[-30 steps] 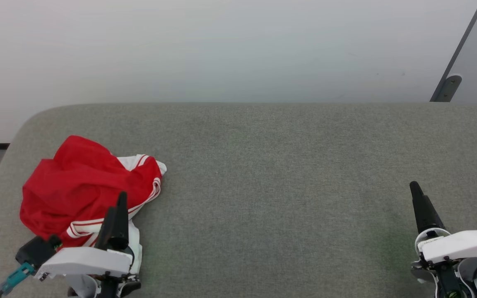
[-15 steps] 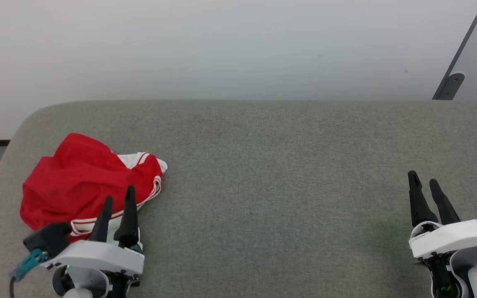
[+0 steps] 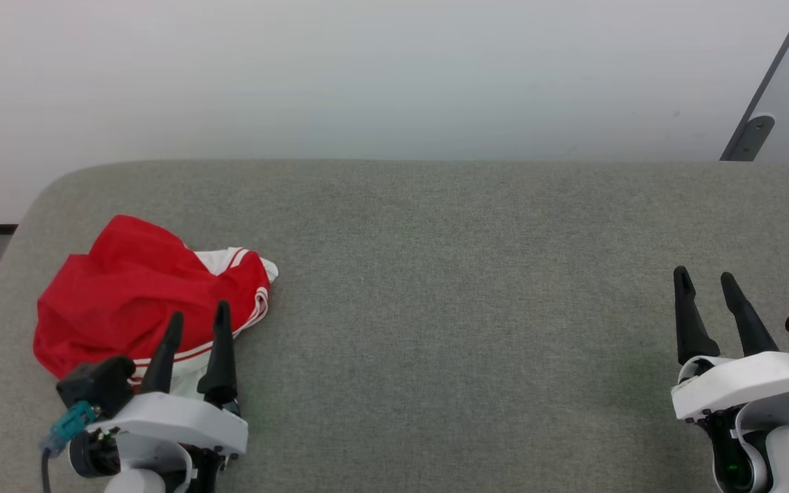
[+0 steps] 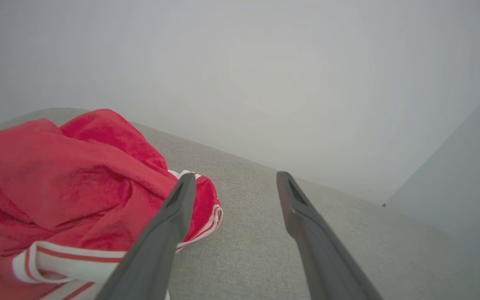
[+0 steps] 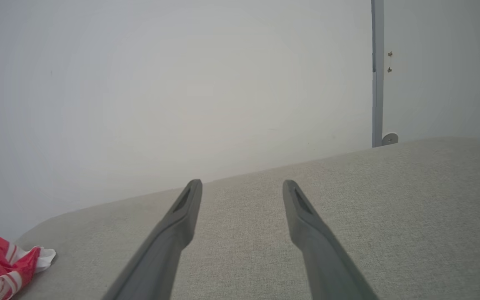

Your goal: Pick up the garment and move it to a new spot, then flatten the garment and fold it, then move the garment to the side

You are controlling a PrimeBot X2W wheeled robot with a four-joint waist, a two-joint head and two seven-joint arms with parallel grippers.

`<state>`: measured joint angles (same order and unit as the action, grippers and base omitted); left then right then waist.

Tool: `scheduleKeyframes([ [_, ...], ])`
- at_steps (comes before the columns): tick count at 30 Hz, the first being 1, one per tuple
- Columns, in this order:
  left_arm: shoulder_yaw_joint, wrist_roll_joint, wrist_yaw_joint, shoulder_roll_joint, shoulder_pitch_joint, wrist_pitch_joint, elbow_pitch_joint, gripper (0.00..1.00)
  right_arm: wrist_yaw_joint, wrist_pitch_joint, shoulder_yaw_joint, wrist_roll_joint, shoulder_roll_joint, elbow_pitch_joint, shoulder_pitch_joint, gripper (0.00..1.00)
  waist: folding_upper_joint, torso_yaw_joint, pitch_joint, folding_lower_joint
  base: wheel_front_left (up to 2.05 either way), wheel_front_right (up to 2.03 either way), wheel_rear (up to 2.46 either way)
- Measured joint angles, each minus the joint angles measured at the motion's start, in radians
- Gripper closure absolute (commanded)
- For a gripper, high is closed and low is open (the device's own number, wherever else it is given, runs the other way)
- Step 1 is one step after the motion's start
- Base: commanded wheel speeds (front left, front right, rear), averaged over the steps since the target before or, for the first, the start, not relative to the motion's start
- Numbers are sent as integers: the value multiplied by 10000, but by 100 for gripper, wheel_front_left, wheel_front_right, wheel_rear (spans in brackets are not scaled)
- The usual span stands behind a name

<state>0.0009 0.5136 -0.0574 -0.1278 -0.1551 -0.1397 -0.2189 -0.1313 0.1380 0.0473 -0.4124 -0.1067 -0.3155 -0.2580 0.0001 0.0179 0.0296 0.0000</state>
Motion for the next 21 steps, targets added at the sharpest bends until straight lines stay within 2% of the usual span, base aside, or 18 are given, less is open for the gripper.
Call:
scheduleKeyframes([
  [21, -408, -1992, 328, -249, 2, -504, 56, 0, 0, 516, 337, 2477, 151, 21, -174, 0, 0, 5, 49, 0, 0, 0, 0],
])
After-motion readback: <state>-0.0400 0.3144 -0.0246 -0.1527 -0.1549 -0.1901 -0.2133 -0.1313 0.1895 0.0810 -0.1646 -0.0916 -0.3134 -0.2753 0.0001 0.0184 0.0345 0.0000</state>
